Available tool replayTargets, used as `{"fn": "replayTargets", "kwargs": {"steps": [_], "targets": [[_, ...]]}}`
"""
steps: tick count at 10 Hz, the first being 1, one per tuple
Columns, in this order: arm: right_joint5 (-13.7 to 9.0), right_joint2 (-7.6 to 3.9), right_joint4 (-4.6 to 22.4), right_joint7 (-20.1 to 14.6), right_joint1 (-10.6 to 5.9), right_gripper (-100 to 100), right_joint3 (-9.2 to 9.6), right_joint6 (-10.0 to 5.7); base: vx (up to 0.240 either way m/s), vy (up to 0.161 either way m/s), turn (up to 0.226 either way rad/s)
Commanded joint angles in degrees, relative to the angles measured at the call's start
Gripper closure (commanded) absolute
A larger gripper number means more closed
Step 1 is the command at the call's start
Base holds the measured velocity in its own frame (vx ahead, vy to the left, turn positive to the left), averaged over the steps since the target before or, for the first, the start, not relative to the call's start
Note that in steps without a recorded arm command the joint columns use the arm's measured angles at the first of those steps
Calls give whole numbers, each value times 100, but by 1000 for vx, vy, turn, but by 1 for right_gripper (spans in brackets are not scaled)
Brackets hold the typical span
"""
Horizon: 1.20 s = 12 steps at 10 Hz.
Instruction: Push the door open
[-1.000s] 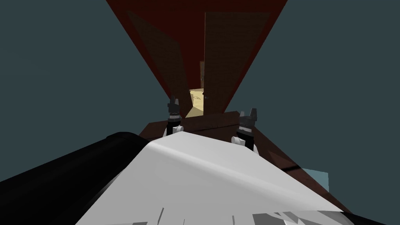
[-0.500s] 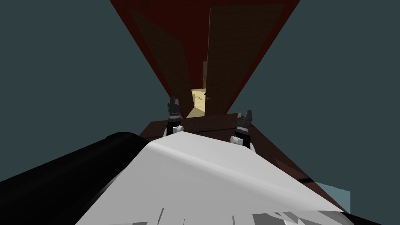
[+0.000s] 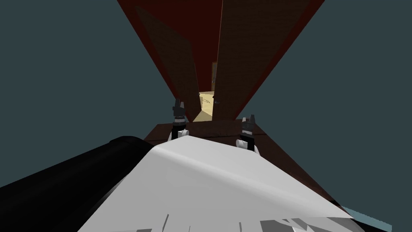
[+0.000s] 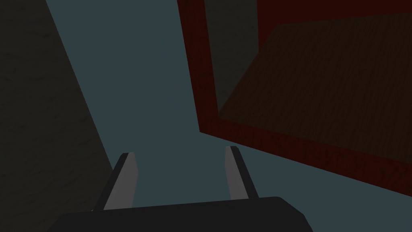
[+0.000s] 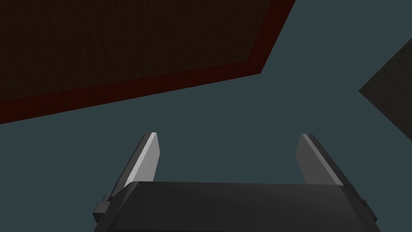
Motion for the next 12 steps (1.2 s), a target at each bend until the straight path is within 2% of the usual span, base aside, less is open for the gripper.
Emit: {"fn": "replayTargets", "kwargs": {"steps": [1, 2, 12], "targets": [[-20, -7, 247, 18, -71, -100, 15, -67, 97, 10, 105], [-20, -7, 247, 18, -71, -100, 15, -67, 68, 8, 25], [-190, -102, 1873, 99, -707, -100, 15, -378, 98, -1, 101]]}}
